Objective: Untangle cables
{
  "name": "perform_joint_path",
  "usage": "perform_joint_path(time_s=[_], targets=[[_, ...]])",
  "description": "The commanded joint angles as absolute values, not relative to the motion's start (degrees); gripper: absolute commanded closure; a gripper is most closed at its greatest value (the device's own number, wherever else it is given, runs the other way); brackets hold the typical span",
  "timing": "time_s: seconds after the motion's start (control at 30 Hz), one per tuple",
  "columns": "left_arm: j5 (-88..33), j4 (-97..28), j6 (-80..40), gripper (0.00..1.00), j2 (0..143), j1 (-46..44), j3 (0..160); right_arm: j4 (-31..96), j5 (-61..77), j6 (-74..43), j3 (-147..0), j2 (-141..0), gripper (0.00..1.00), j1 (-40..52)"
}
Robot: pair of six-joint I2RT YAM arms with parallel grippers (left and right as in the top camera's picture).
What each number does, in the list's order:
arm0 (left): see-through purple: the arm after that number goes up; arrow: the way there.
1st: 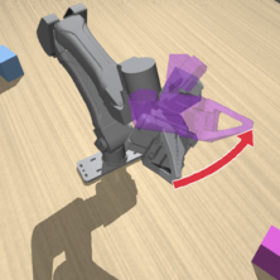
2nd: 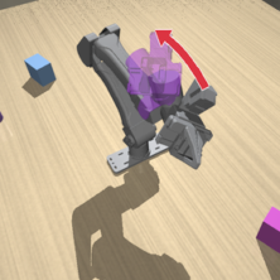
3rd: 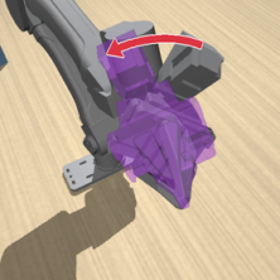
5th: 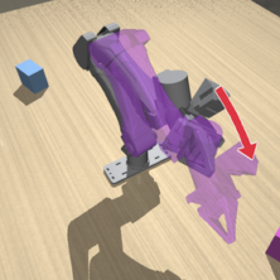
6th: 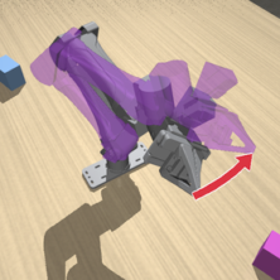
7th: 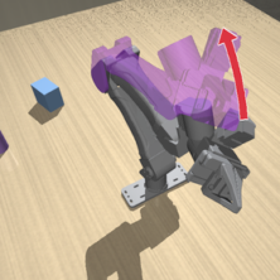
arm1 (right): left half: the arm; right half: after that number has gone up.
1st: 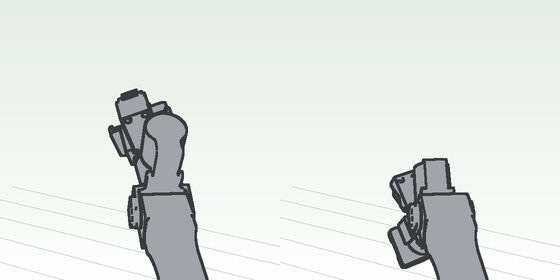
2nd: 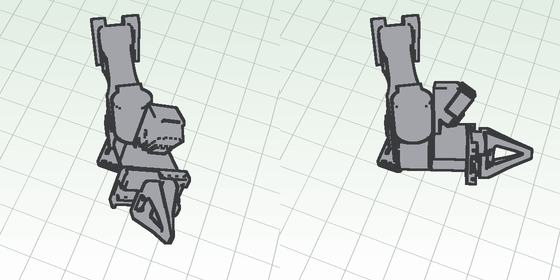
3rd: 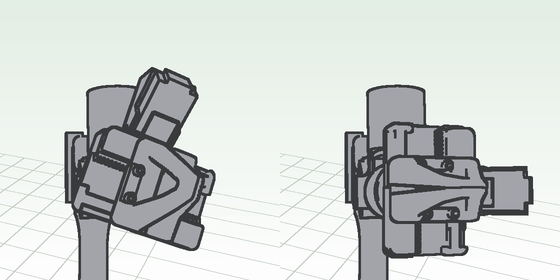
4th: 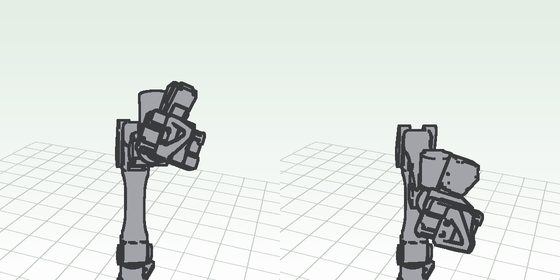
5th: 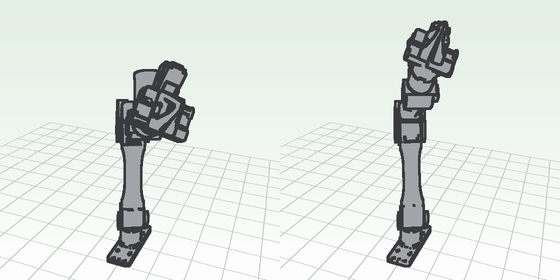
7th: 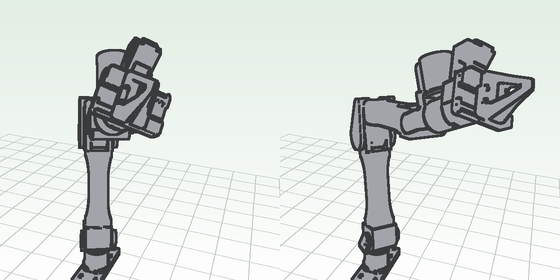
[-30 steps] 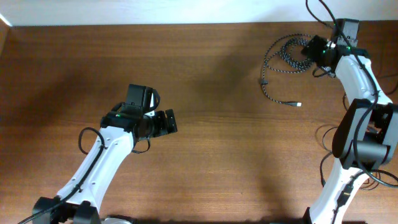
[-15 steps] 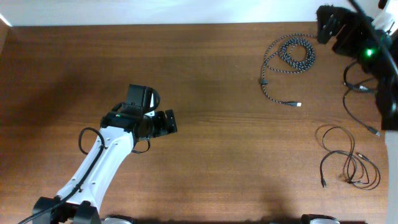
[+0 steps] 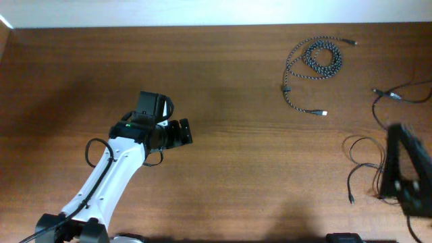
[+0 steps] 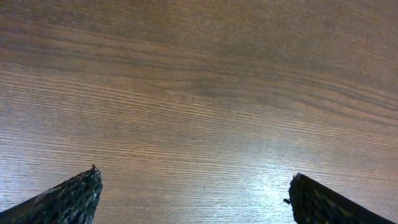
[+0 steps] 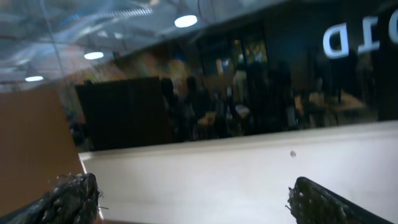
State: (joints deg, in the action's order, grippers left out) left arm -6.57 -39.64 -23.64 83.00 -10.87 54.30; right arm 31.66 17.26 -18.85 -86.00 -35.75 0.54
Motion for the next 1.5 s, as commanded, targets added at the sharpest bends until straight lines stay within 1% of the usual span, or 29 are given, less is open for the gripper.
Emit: perform_joint_path(time_s=[0.0, 0.07, 0.1, 0.2, 0.27, 0.33, 0.4, 0.43, 0.47, 0.6, 0.7, 0.8, 1.0, 1.1, 1.17, 1.27, 1.33, 1.47], targets=[[-6.17, -39.53, -23.57, 0.01, 82.94, -11.14, 54.04, 31.03, 17.37, -18.39, -84.53, -30.50, 0.01, 0.69], [-6.17, -39.53, -23.57, 0.01, 82.94, -11.14, 54.04, 31.03, 17.37, -17.61, -84.53, -26.83, 0.01, 0.69], [-6.15, -39.53, -23.57, 0.01, 82.94, -11.14, 54.04, 31.05, 17.37, -15.35, -84.53, -25.10, 0.01, 0.62], [-6.15, -39.55, -23.57, 0.01, 82.94, -11.14, 54.04, 31.05, 17.28, -13.69, -84.53, -20.10, 0.01, -1.87], [-6.15, -39.53, -23.57, 0.01, 82.94, -11.14, 54.04, 31.20, 17.37, -13.74, -84.16, -16.08, 0.01, -6.42], [-6.15, -39.53, -23.57, 0.01, 82.94, -11.14, 54.04, 31.00, 17.41, -13.93, -82.74, -12.67, 0.01, -12.93], [-6.17, -39.55, -23.57, 0.01, 82.94, -11.14, 54.04, 29.61, 19.09, -15.77, -79.85, -7.64, 0.01, -21.54], [-6.15, -39.53, -23.55, 0.01, 82.94, -11.14, 54.04, 29.71, 20.45, -19.16, -79.29, -6.00, 0.01, -21.54], [-6.17, -39.53, -23.57, 0.01, 82.94, -11.14, 54.04, 29.34, 23.05, -20.01, -79.29, -5.50, 0.01, -19.92], [-6.15, -39.53, -23.57, 0.01, 82.94, -11.14, 54.04, 29.34, 23.38, -19.99, -79.29, -3.20, 0.01, -16.84], [-6.15, -39.55, -23.57, 0.01, 82.94, -11.14, 54.04, 29.69, 23.38, -19.97, -79.29, -0.58, 0.01, -11.79], [-6.15, -39.53, -23.57, 0.01, 82.94, -11.14, 54.04, 29.54, 23.38, -19.92, -79.33, -0.34, 0.01, -7.05], [-6.15, -39.53, -23.57, 0.01, 82.94, -11.14, 54.04, 29.50, 23.31, -19.73, -79.33, -0.34, 0.01, -1.13], [-6.15, -39.53, -23.57, 0.01, 82.94, -11.09, 54.04, 24.62, 13.98, -19.75, -76.71, -0.34, 0.01, 0.69], [-6.15, -39.53, -23.57, 0.01, 82.94, -11.09, 54.04, 20.73, 10.41, -19.86, -71.66, -0.36, 0.01, 0.69], [-6.15, -39.53, -23.57, 0.01, 82.94, -11.09, 54.04, 8.19, 9.85, -19.99, -59.70, -0.36, 0.01, 0.69], [-6.15, -39.53, -23.57, 0.01, 82.94, -11.09, 54.04, 8.78, 9.85, -19.99, -43.59, -0.36, 0.01, 0.69], [-6.17, -39.53, -23.57, 0.01, 82.94, -11.09, 54.04, 8.71, 9.82, -19.99, -28.49, -0.36, 0.01, 0.69]])
